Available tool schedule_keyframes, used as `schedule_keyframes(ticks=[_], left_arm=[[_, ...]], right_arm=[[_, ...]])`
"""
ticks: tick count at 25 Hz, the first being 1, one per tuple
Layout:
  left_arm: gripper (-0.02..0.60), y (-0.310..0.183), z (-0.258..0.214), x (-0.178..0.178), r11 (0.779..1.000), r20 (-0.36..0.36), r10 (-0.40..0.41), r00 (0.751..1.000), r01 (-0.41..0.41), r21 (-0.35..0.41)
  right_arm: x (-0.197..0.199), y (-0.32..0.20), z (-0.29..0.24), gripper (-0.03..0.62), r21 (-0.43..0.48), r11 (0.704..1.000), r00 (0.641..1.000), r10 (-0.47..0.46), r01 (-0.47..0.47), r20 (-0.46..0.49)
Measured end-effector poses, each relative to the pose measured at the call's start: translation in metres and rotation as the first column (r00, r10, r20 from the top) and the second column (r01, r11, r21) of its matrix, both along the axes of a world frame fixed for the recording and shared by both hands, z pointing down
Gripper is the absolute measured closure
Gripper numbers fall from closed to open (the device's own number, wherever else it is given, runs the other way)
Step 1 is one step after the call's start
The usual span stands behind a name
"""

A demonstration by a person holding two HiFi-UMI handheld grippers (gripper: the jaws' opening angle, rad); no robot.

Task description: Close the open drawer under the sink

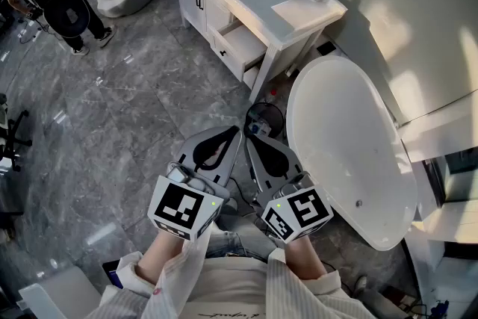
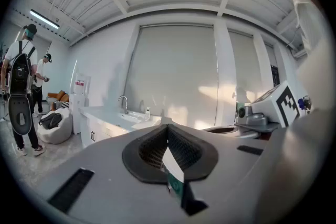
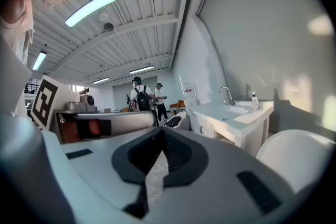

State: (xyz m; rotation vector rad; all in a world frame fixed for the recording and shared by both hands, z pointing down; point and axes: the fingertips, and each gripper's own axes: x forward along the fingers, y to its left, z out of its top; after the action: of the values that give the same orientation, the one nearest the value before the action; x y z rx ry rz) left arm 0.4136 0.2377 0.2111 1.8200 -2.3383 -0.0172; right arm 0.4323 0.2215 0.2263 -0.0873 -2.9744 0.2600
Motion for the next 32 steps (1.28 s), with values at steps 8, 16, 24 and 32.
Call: schedule_keyframes(ticks=[8,16,24,32], left_arm=[[0.566,-0.001,-0.003,0.002,0.998,0.020,-0.066,0.998,0.066,0.016],[0.566,0.018,-0.004,-0.012,0.987,0.023,-0.161,0.987,0.160,0.022],[0.566,0.013,0.001,-0.042,0.988,0.028,-0.151,0.988,0.151,0.021],[0.566,-0.013,0.001,-0.125,0.995,0.039,-0.095,0.995,0.094,0.028]], right_arm=[[0.012,-0.009,-0.002,0.585,0.008,1.000,1.000,-0.022,0.022,0.010],[0.017,-0.007,0.005,0.585,-0.005,0.999,0.999,-0.047,0.047,0.008],[-0.019,-0.004,0.013,0.583,-0.006,0.998,0.998,-0.068,0.068,-0.005],[-0.102,-0.024,0.019,0.585,-0.016,1.000,0.999,-0.027,0.026,-0.020]])
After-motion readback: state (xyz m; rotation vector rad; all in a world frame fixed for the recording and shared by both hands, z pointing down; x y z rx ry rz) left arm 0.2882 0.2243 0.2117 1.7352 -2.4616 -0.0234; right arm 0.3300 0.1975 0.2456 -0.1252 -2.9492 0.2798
